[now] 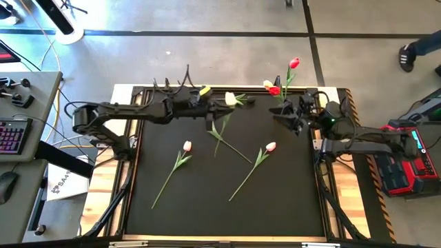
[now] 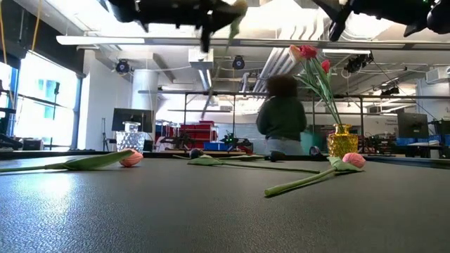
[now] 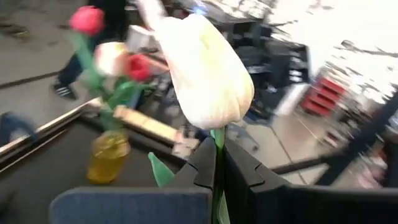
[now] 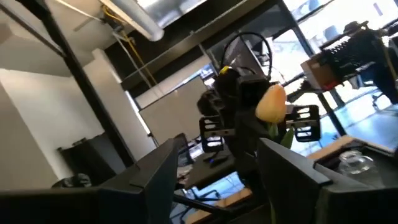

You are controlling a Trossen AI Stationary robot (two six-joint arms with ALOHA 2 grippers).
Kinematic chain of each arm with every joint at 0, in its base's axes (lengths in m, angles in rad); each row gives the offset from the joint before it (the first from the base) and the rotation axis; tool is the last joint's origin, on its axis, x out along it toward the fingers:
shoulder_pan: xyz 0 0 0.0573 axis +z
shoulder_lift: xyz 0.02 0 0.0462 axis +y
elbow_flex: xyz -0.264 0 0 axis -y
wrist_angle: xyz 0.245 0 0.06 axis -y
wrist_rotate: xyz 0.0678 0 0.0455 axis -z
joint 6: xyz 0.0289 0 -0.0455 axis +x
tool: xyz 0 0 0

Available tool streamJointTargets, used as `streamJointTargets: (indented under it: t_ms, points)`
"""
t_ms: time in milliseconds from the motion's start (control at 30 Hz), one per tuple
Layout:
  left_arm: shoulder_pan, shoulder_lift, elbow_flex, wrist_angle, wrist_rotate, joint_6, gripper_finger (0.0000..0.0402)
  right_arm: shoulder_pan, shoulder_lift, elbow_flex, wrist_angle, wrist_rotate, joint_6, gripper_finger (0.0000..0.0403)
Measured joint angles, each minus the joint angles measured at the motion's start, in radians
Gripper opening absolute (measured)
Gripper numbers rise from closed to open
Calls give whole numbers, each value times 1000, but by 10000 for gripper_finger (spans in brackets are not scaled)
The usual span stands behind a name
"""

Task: Sort flowers into vase by color
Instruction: Put the orange flower into the yellow flower vase

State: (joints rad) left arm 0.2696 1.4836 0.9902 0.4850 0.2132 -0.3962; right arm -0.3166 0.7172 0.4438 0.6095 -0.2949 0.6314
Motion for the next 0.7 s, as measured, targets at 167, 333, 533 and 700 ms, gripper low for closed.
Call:
streamJointTargets:
  t_ms: [167, 333, 533, 700]
  points:
    - [-18, 71, 141, -47, 66, 80, 1, 51, 23, 0, 43, 42, 0, 208]
    - [-18, 141, 267, -110, 116, 120, 1, 97, 53, 33, 51, 78, -2, 208]
    - [-18, 164, 346, -129, 119, 182, 1, 125, 98, 103, 45, 86, -40, 208]
    - [-34, 165, 364, -137, 117, 242, 1, 153, 172, 200, -27, 136, -141, 208]
